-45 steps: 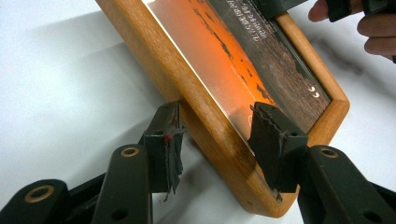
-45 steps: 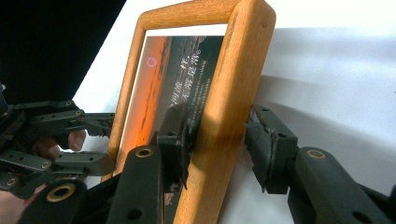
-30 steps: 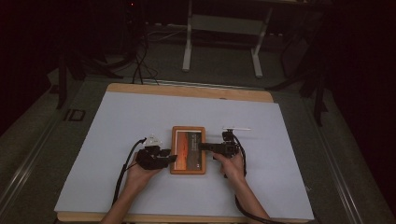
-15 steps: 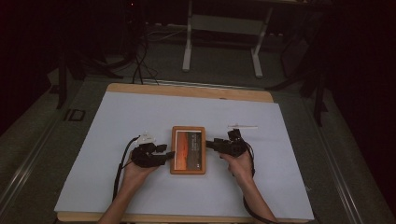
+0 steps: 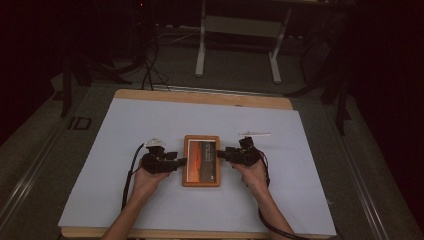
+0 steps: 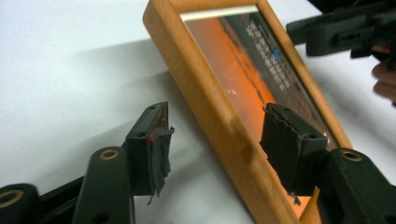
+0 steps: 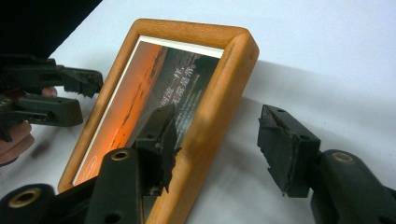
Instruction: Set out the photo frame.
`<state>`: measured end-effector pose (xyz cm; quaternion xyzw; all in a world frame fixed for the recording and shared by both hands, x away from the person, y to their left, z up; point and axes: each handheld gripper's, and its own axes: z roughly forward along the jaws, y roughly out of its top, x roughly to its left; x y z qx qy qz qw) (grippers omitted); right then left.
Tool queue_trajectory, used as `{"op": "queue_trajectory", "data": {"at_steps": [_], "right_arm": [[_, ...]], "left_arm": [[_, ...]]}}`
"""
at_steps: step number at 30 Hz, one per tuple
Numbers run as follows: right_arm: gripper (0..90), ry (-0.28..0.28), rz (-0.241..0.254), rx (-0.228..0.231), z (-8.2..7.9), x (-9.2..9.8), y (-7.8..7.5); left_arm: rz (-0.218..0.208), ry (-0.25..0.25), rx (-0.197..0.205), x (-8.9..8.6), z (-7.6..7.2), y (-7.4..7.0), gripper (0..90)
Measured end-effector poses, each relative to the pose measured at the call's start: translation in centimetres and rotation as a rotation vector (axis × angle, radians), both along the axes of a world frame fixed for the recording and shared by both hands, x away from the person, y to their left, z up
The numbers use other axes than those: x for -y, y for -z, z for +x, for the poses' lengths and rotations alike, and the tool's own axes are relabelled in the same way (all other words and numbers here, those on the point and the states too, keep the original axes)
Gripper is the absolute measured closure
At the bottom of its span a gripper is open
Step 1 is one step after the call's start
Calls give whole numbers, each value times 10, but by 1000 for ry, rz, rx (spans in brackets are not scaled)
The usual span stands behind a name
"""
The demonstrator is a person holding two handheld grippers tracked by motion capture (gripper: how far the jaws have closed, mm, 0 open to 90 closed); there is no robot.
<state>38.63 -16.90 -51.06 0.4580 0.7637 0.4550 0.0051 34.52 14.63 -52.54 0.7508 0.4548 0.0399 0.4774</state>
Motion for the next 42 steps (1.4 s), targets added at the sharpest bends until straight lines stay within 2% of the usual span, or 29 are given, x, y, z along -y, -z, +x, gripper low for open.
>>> {"op": "queue_trajectory", "data": {"at_steps": [5, 11, 17, 22, 24, 25, 26, 28, 29, 30, 33, 34, 36, 42], "right_arm": [[437, -12, 7, -12, 4, -6, 4], [434, -15, 0, -24, 6, -10, 8], [446, 7, -28, 10, 7, -12, 8], [482, 22, -25, 65, 5, -12, 1], [518, 27, -20, 98, 5, -11, -6], [518, 27, -20, 98, 5, -11, -6], [583, 26, -17, 120, 3, -11, -11], [648, 22, -17, 141, 3, -12, -14], [648, 22, -17, 141, 3, -12, -14], [726, 13, -26, 172, 2, -15, -17], [760, 7, -33, 199, 3, -19, -20], [829, 2, -45, 217, 5, -23, -21], [894, -6, -56, 223, 7, -27, -21], [900, -45, -117, 238, 9, -39, -17]], "left_arm": [[-25, 9, -43, 6, 14, 3, 369], [-21, 15, -65, 8, 18, 9, 346], [-17, 27, -51, 10, 17, 8, 367], [1, 26, -44, 11, 16, 8, 377], [3, 29, -40, 11, 15, 7, 379], [3, 29, -40, 11, 15, 7, 381], [4, 30, -37, 11, 15, 6, 382], [2, 28, -35, 11, 14, 6, 383], [2, 28, -35, 11, 14, 6, 383], [1, 30, -33, 11, 14, 5, 383], [4, 34, -31, 11, 13, 5, 382], [5, 34, -30, 11, 13, 5, 383], [2, 37, -30, 11, 13, 4, 382], [7, 32, -25, 10, 11, 3, 382]]}}
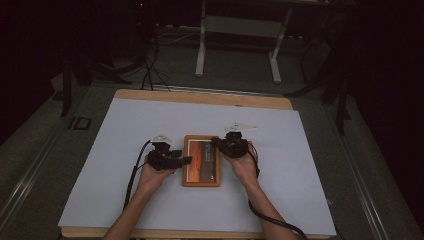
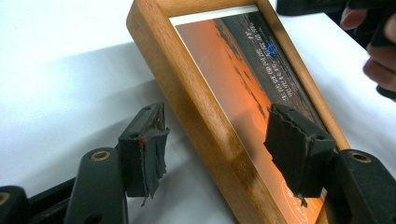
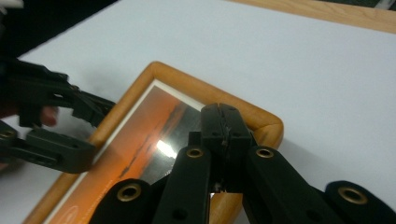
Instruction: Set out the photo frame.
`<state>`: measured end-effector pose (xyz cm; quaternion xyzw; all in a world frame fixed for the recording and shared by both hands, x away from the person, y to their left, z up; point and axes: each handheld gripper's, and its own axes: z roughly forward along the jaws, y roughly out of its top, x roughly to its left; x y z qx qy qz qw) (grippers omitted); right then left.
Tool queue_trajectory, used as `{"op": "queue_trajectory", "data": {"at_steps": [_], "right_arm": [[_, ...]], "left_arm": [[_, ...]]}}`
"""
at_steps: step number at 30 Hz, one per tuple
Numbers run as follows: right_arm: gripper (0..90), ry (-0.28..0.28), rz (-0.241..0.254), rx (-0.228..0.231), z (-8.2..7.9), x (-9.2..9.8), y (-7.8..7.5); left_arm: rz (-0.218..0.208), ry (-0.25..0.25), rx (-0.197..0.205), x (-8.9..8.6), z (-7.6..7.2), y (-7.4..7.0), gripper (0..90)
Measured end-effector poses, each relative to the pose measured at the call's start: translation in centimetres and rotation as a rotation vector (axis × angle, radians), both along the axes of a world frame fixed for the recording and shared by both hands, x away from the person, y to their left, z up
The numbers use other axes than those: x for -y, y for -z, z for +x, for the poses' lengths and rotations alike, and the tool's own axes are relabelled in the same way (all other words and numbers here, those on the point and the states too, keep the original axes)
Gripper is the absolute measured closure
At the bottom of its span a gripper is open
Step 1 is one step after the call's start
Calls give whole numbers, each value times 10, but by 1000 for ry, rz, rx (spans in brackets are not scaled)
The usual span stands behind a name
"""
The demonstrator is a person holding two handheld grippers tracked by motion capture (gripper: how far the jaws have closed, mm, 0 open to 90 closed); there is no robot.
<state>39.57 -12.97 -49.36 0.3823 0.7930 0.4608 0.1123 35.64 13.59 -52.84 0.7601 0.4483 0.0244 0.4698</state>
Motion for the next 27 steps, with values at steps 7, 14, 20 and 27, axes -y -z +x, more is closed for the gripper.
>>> {"op": "queue_trajectory", "data": {"at_steps": [7, 14, 20, 27], "right_arm": [[900, 26, -26, -7, 3, -2, 7], [900, 21, -39, -2, 3, -3, 7], [900, 23, -40, -6, 4, -2, 7], [900, 32, -40, -12, 5, 1, 8]], "left_arm": [[20, 2, 18, 1, -4, -3, 383], [36, 13, 45, 3, -9, -7, 379], [33, 8, 66, 1, -14, -11, 379], [3, 18, 89, -4, -21, -18, 379]]}}
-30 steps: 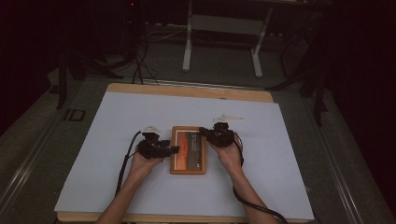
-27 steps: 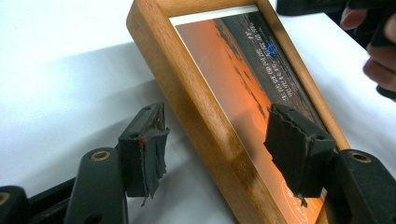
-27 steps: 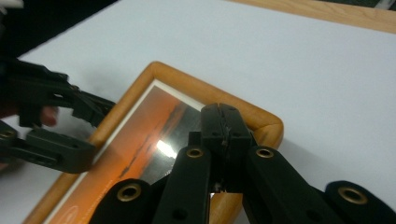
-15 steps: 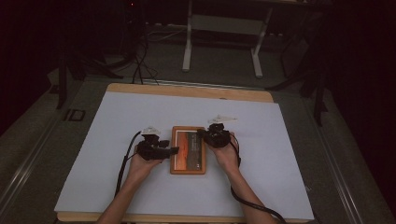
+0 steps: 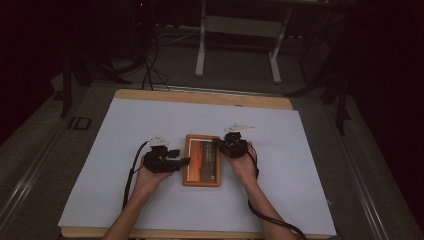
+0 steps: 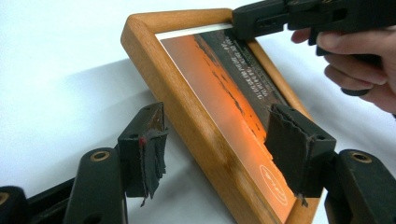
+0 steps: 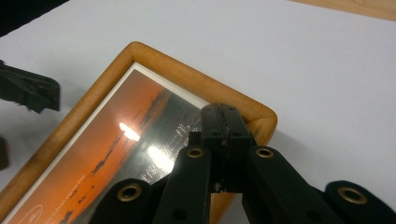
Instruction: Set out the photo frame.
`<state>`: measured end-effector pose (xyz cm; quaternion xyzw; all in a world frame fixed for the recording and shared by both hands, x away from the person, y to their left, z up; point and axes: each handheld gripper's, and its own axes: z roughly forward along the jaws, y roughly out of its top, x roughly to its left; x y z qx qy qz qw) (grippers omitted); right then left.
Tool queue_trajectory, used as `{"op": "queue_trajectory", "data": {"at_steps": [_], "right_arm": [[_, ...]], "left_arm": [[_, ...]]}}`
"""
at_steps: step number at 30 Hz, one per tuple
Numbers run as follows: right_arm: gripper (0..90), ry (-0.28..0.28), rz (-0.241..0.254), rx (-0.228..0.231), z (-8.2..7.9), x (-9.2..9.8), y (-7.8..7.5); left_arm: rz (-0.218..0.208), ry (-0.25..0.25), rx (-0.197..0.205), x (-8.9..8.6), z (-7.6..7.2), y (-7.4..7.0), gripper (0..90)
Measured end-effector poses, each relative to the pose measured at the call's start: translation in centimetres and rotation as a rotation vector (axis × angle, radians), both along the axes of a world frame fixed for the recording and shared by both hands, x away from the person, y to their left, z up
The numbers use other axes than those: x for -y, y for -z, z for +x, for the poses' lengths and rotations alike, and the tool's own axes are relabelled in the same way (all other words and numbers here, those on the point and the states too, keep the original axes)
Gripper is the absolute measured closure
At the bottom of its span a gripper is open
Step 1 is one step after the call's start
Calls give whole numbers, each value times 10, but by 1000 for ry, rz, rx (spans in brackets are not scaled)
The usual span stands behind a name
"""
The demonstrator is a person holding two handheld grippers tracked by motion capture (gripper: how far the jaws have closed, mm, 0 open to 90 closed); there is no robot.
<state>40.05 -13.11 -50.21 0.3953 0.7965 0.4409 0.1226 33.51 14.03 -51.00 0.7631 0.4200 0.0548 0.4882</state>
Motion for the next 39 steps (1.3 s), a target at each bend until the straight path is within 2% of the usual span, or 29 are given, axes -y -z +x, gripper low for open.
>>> {"op": "queue_trajectory", "data": {"at_steps": [13, 21, 24, 27, 29, 36, 39], "right_arm": [[900, 23, -3, -20, 4, 7, 4], [900, 34, -11, -34, 7, 10, 7], [900, 38, -14, -41, 8, 12, 9], [900, 44, -17, -48, 9, 13, 11], [900, 47, -18, -51, 10, 15, 13], [900, 63, -30, -64, 12, 18, 18], [900, 60, -35, -63, 12, 18, 18]], "left_arm": [[-4, 15, 4, -1, -18, -7, 340], [8, 45, -20, 10, -21, -1, 273], [18, 33, -23, 14, -23, 1, 244], [-4, 40, -26, 17, -25, 2, 228], [-3, 53, -26, 20, -27, 1, 212], [14, 86, -46, 36, -29, 6, 202], [5, 86, -55, 41, -29, 6, 224]]}}
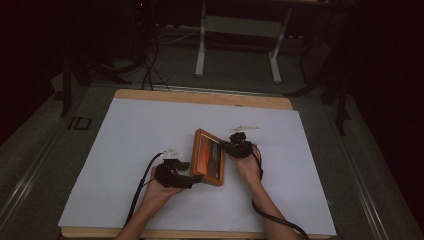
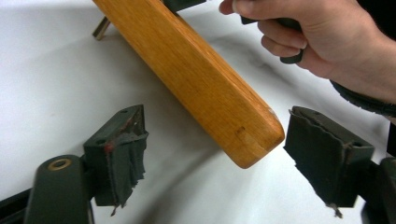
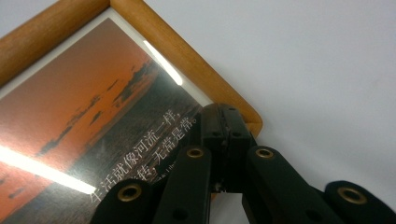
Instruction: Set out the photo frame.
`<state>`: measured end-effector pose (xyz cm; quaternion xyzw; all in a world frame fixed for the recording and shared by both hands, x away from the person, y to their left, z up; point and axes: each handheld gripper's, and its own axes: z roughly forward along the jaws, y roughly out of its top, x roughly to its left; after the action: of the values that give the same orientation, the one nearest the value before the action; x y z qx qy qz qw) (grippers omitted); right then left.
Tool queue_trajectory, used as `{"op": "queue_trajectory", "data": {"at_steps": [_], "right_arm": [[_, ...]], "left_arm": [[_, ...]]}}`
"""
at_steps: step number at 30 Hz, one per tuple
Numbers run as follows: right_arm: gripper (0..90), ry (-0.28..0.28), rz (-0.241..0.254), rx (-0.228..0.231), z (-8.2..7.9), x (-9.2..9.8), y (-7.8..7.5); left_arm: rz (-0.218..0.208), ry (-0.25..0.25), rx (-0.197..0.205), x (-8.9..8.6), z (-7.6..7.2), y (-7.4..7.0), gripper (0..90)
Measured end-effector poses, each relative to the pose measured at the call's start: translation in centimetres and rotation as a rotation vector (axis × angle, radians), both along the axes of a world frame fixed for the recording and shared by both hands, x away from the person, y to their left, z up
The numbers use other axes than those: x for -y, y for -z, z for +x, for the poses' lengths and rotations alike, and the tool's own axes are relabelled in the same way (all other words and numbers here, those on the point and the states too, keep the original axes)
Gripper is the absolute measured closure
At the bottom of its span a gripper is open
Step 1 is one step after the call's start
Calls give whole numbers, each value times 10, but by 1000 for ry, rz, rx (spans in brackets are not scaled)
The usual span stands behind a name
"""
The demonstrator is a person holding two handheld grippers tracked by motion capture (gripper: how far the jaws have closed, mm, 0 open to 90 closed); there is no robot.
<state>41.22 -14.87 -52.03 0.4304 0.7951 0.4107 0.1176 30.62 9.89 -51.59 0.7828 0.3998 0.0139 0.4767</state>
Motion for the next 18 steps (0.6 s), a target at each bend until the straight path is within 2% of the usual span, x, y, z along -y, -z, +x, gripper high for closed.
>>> {"op": "queue_trajectory", "data": {"at_steps": [5, 7, 12, 18], "right_arm": [[900, 1, 3, -2, 0, 0, 0], [900, 1, 3, -1, 0, 0, 0], [900, -1, 4, -2, 0, 0, 0], [900, -3, 8, -6, 0, 1, 0]], "left_arm": [[-30, 0, -14, 9, 2, 0, 235], [-24, -4, -14, 13, 3, 1, 245], [-37, -10, -40, 17, 6, 3, 381], [-56, -28, -82, 17, 7, 2, 429]]}}
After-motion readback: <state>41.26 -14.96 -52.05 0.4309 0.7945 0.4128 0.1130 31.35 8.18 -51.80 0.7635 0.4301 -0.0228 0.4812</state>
